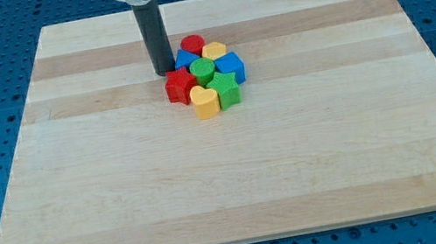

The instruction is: Push the red circle towards top right of the blue triangle

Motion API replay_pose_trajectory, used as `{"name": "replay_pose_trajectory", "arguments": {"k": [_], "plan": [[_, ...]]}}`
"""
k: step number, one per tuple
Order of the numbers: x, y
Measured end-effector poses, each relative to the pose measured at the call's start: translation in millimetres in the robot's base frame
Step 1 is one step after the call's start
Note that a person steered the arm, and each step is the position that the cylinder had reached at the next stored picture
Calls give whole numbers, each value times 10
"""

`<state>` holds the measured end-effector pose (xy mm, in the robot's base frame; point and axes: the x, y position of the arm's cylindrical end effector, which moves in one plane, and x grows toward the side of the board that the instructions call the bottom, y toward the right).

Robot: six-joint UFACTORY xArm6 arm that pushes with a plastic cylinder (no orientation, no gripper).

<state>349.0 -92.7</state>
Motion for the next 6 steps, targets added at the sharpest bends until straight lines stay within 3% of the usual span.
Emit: {"name": "replay_pose_trajectory", "arguments": {"k": [1, 3, 4, 6], "plan": [[-165, -265], [-984, -164], [-984, 278], [-681, 313]]}}
